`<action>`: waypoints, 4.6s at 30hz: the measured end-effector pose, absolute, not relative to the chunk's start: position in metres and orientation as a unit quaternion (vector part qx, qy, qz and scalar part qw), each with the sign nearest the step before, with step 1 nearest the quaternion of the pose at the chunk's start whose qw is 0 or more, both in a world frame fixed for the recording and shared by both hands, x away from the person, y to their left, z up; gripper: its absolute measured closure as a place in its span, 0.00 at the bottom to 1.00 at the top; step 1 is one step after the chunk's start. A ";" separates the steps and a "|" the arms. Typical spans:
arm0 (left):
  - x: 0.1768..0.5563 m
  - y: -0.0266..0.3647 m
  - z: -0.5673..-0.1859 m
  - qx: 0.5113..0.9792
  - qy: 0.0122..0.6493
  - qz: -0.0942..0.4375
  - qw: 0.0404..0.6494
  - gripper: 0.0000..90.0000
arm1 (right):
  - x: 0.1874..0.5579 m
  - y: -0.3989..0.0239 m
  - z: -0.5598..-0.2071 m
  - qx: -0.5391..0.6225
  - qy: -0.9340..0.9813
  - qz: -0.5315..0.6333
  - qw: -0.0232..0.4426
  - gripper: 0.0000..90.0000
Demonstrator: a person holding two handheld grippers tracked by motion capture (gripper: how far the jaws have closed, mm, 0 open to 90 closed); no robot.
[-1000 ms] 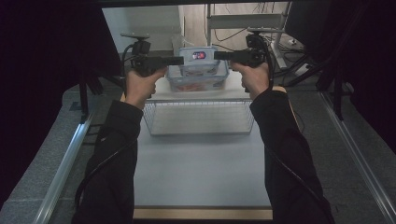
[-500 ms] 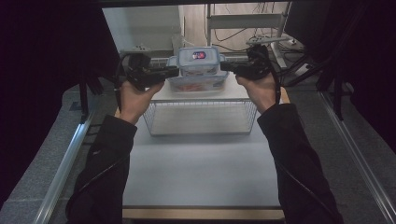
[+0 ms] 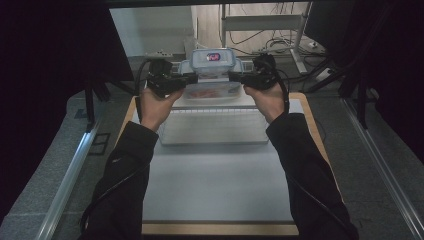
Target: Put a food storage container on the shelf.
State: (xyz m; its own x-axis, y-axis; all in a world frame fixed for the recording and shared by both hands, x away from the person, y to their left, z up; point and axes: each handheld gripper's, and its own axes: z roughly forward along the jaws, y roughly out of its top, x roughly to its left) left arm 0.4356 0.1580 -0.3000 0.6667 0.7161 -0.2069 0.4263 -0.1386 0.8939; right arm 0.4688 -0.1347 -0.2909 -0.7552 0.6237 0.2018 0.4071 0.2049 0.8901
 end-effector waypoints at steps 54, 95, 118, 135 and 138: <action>0.341 0.161 -0.376 0.777 0.324 0.149 0.518 0.09 | 0.392 -0.145 -0.345 0.269 0.811 0.503 0.129 0.16; 0.280 0.158 -0.449 0.789 0.332 0.174 0.486 0.04 | 0.342 -0.168 -0.406 0.259 0.824 0.484 0.139 0.01; 0.251 0.166 -0.481 0.795 0.342 0.178 0.468 0.03 | 0.317 -0.190 -0.442 0.265 0.840 0.456 0.128 0.01; 0.227 0.178 -0.490 0.792 0.349 0.194 0.461 0.03 | 0.295 -0.215 -0.456 0.283 0.838 0.443 0.142 0.01; 0.225 0.181 -0.492 0.790 0.353 0.195 0.461 0.03 | 0.292 -0.218 -0.458 0.286 0.839 0.441 0.145 0.01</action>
